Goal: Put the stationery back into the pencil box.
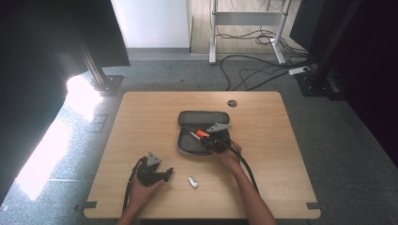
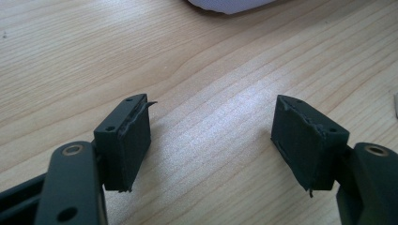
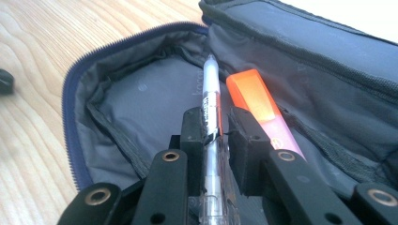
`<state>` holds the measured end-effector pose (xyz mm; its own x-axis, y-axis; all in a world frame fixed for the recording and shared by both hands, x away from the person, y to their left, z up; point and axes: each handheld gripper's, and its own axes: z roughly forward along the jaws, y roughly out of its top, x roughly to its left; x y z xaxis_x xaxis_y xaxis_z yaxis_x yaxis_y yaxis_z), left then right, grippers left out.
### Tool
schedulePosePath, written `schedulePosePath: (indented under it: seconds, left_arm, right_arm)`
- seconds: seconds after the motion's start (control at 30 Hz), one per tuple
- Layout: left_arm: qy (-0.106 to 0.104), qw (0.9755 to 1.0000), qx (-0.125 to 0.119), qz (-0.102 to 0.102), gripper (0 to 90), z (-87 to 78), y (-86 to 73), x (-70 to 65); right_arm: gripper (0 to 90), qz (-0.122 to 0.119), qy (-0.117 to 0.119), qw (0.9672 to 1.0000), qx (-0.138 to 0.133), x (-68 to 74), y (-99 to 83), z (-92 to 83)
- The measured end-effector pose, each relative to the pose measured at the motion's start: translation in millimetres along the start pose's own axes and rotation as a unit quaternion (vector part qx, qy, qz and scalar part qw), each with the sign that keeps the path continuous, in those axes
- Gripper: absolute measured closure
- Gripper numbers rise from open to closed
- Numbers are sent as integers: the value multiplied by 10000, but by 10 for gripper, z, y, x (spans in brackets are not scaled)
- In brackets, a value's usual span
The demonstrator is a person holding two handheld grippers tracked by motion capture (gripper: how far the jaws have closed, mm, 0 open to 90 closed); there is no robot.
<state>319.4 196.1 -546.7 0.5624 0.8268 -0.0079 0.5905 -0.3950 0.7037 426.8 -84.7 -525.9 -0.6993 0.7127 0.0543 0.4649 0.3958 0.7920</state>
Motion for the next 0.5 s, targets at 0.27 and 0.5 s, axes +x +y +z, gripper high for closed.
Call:
schedulePosePath:
  seconds: [0.27,0.5]
  left_arm:
    - [-3,10000,6,0,288,-1,0,0]
    - [-2,10000,6,0,288,-1,0,0]
  right_arm:
    - [733,10,-168,9997,168,-17,-22,10]
    - [712,82,-147,9998,147,-16,-23,-7]
